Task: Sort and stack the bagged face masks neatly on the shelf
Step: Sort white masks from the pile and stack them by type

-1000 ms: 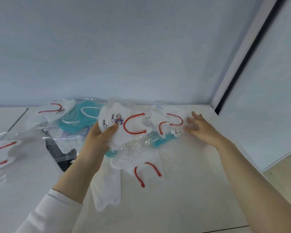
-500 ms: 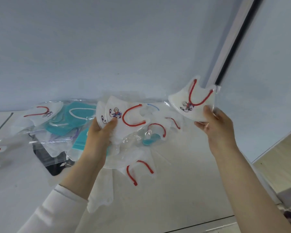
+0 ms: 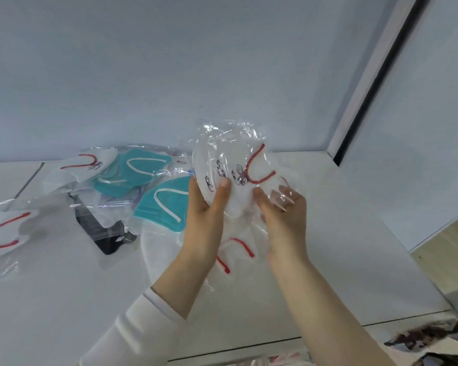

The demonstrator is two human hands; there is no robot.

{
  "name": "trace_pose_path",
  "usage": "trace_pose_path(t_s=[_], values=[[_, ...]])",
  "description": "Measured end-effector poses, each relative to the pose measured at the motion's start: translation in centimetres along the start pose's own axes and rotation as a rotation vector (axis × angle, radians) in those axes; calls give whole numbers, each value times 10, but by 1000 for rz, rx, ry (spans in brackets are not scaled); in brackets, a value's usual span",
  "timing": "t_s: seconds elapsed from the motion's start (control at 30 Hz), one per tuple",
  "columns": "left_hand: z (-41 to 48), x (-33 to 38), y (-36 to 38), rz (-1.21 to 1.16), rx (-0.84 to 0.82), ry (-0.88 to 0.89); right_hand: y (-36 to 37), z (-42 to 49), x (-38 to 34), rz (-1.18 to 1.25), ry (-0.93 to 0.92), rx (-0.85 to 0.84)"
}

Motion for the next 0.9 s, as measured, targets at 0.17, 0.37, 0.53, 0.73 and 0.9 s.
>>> trace_pose_path(t_s=[0.17,0.37,0.53,0.73,0.9], values=[[10,15,-33,116,0,14,5,6,3,-252,-157,-196],[33,40,-85,91,98,31,-42,88,2,-1207,-537,-371],[28,33,-85,75,82,-3,-34,97,15,-1368,-691,-440],[31,37,-91,35,179,-13,-58,72,-7,-851,-786,-229],[40,35,-83,-5,244,3,-47,70,6,-1200,-688,-516]])
Point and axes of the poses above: each hand's wrist, its own z-axis towards the middle knuckle, its own y-axis out of the palm, x = y × z, the point moved 3 cm from there along z, towards the middle knuckle, and after that the axes turned 13 degrees about -z, right-handed, at the moved point
